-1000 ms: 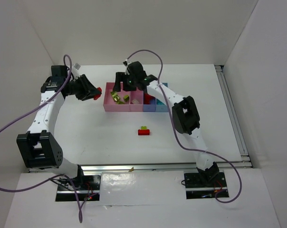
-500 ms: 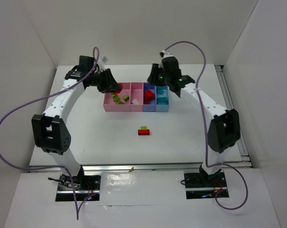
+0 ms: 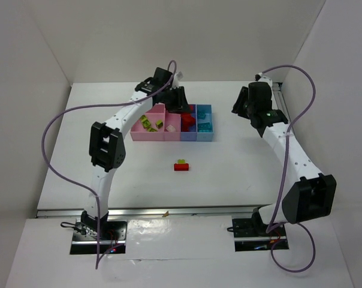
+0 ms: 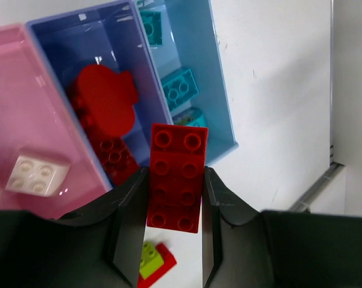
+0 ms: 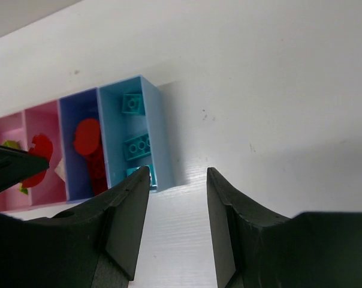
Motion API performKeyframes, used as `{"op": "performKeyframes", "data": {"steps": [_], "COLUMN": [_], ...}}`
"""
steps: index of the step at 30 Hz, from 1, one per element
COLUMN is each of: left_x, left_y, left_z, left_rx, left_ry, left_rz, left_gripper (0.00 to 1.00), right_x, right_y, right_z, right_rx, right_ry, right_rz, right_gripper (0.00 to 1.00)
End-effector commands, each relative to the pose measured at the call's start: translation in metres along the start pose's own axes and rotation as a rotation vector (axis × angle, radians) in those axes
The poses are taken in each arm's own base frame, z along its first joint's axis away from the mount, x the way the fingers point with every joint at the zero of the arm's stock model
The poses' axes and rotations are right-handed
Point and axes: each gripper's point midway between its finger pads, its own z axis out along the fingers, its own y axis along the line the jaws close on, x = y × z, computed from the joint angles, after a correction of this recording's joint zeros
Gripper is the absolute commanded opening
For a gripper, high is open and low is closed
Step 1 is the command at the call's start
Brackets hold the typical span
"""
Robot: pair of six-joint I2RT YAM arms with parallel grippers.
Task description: Sort the legos into containers by color
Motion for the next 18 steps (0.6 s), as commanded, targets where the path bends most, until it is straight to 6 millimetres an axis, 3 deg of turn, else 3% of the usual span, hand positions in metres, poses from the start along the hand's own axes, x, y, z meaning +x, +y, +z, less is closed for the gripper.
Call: {"op": "performKeyframes", "data": {"steps": [1,2,3,5,7,10,11,12,18], "left_x": [-0.007,-0.007,-0.003,-0.004,-0.004,-0.003,-0.002,-0.002,-0.006], "left_y": [0.001,0.001,0.006,0.009,0.012,0.009,0.008,0.008,-0.010], "left_z": [0.011,0.012,0.017,0.021,0.026,0.026,0.025,0.025,0.008], "left_rx": [-0.066,-0.066,-0.072,-0.082,-0.090,-0.073,-0.063,-0.063,-0.041], "left_ry": [-0.014,-0.014,-0.002,-0.004,-0.008,0.001,0.006,0.006,-0.018], "left_rz": [0.011,0.011,0.005,0.004,-0.005,-0.005,-0.006,-0.006,0.038], "left_gripper": [0.00,0.18,0.27,0.42,0.48,0.77,0.77,0.92,0.93], "right_x": [0.006,0.007,0.008,0.005,0.005,0.005,0.007,0.007,0.015], "right_y": [-0.016,-0.020,-0.019,-0.020,-0.020,-0.020,-0.021,-0.021,-0.018], "right_z": [-0.011,-0.012,-0.012,-0.015,-0.018,-0.018,-0.018,-0.018,-0.017], "right_rx": [0.032,0.041,0.031,0.026,0.027,0.027,0.031,0.031,0.002], "right_ry": [0.026,0.024,0.029,0.022,0.023,0.023,0.031,0.031,0.054], "right_rz": [0.002,0.006,0.006,0.013,0.012,0.012,0.011,0.011,0.011], "right_gripper": [0.50,0.50,0.50,0.50,0.50,0.50,0.50,0.50,0.50]}}
